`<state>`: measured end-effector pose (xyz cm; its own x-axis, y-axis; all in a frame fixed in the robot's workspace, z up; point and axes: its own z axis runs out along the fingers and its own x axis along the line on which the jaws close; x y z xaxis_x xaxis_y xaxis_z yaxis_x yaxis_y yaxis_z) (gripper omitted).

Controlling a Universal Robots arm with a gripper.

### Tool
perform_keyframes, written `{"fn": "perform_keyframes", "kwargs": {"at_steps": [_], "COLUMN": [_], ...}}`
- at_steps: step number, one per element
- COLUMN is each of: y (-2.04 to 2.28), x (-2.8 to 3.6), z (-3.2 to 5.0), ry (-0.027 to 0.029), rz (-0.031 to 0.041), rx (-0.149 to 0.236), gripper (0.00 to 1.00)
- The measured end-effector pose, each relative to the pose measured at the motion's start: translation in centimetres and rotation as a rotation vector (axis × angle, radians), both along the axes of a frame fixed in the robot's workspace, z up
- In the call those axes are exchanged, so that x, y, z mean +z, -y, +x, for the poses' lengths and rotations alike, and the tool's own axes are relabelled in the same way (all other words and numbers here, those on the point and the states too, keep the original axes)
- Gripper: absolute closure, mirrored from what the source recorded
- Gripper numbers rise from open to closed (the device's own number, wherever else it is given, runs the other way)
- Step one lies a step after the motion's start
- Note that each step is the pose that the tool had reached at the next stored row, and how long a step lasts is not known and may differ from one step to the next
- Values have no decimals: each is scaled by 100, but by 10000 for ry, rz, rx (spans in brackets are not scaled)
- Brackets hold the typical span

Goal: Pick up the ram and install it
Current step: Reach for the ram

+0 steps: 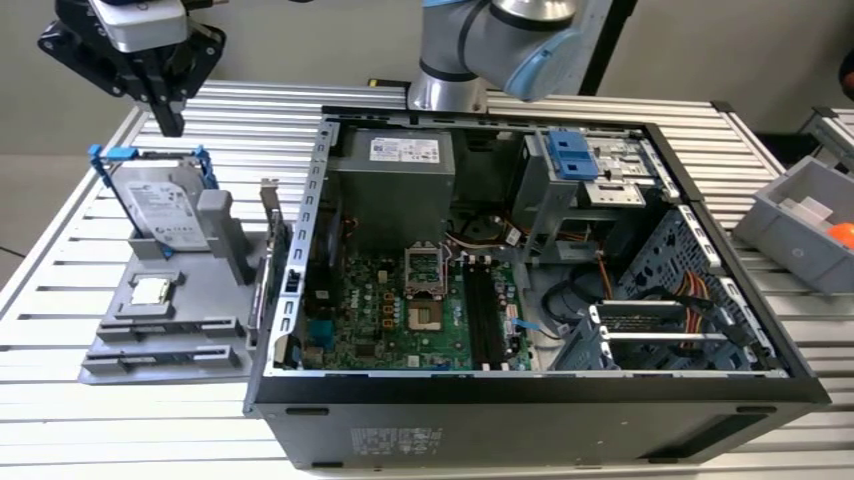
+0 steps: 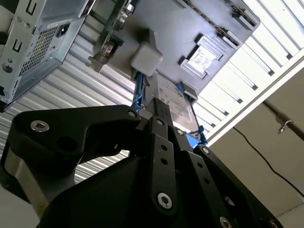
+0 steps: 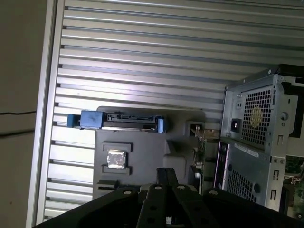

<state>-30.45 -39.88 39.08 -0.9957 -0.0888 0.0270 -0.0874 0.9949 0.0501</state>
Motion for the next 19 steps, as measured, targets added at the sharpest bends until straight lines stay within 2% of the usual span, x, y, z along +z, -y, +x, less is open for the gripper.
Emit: {"fn": "perform_keyframes", "kwargs": {"at_steps": [9,19], "y": [0,0], "x": [0,-2], "z": [-75,-233], "ry": [-3,-3], "rz": [0,0], "rx": [0,-65], "gripper": [100,100]}}
